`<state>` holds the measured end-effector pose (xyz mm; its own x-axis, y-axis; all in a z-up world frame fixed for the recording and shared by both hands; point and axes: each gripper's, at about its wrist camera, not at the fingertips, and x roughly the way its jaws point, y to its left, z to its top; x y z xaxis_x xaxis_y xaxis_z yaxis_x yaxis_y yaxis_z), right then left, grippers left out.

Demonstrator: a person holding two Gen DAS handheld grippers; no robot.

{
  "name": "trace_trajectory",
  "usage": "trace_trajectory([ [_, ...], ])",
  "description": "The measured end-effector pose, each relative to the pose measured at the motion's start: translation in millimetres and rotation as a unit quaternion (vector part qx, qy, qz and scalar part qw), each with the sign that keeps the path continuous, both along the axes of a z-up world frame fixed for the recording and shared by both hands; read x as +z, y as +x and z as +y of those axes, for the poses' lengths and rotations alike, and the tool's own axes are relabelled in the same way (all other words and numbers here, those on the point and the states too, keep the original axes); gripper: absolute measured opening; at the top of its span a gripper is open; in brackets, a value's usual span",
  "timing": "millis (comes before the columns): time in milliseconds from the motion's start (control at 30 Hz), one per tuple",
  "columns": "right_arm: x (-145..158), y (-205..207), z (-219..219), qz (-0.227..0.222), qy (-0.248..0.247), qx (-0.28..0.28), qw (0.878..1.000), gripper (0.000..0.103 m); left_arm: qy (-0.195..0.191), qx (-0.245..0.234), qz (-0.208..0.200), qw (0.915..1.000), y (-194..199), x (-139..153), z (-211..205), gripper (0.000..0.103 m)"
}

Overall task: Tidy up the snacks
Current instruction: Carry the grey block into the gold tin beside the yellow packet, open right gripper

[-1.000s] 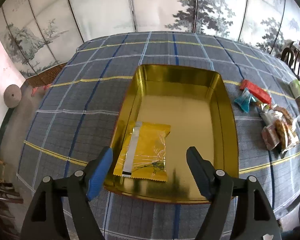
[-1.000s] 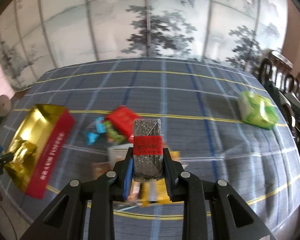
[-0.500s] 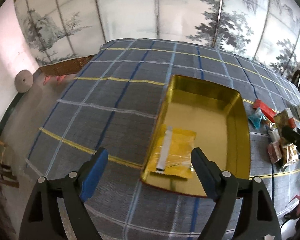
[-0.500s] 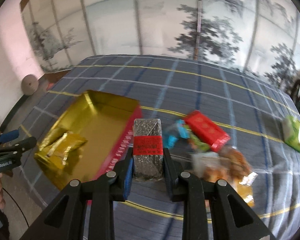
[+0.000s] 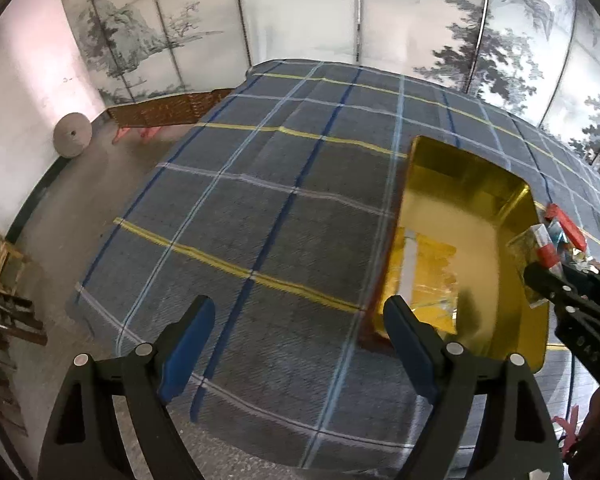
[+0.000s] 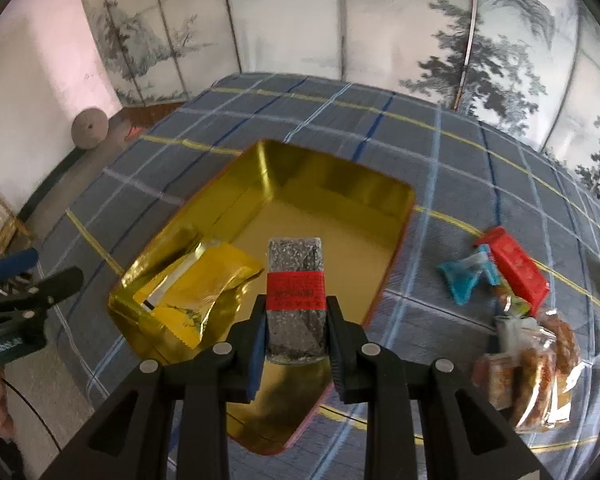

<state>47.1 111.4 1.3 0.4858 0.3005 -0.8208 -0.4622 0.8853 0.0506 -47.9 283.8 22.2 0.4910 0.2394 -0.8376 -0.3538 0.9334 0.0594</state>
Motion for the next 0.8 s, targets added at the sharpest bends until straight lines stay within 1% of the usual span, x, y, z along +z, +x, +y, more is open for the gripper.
trace_trajectory([
  [267,-19,6,23,0.001,-0.043,0.005,0.999,0.027,-0.003,0.014,0.006,0.9999,-6,-5,11,0.084],
  [367,-27,9,24,0.014,-0.044,0.006,0.999,0.027,-0.004,0.015,0.007,0.9999,-6,-5,11,0.084],
  [500,-31,10,26,0.014,-0.051,0.01,0.999,0.027,-0.006,0.015,0.008,0.9998,-6,-5,11,0.085],
  [800,-41,15,30,0.029,-0.056,0.011,0.998,0.027,-0.008,0.013,0.008,0.9999,-5,-6,9,0.085],
])
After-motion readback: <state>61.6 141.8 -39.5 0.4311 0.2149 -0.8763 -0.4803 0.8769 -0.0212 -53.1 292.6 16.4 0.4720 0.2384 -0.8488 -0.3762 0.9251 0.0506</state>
